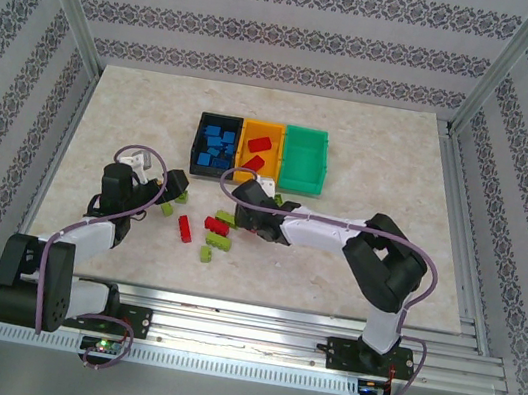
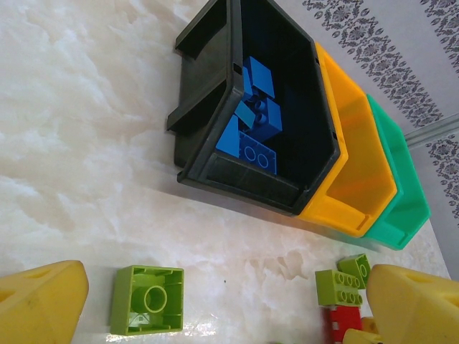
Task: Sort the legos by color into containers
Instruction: Pick up the lego from the center of the table.
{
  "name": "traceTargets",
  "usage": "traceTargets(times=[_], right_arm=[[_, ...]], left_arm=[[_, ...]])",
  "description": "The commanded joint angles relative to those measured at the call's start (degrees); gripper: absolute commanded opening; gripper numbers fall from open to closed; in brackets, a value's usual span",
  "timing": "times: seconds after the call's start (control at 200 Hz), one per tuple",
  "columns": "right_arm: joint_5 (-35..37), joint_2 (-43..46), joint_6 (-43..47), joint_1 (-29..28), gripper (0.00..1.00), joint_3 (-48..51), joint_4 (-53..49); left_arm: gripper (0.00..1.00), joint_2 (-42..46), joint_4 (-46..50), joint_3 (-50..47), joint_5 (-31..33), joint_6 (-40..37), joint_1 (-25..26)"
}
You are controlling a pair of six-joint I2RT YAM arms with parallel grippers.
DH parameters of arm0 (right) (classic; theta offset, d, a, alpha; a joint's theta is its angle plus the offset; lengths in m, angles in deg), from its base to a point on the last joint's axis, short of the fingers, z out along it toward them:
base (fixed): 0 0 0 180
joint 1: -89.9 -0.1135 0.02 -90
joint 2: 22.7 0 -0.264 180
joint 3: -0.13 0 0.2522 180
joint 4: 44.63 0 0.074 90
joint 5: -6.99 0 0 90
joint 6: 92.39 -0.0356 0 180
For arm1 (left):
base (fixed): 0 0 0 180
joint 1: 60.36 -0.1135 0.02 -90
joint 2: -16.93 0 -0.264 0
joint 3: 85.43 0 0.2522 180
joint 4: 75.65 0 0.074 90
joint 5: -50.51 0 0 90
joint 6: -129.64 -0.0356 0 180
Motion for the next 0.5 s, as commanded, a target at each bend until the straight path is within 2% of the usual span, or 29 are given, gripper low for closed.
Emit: traceTargets(times=[0.0,0.325,0.495], right_arm=[[3.6,1.4,-0.3,-0.6,0.53,1.0,-0.3],[3.3,0.9,0.1,-0.6,0.53,1.9,-1.2],[2.6,2.4,0.3,-0.5,0.46,4.4,-0.2]], left_arm=[[1.0,-0.2,-0.2,0.2,-0.5,-0.1,-0.9],[1.0,-0.5,-0.4,0.2,-0.7,0.0,-0.9],[1.0,-0.3,-0.4,0.2,-0.7,0.2,-0.9]])
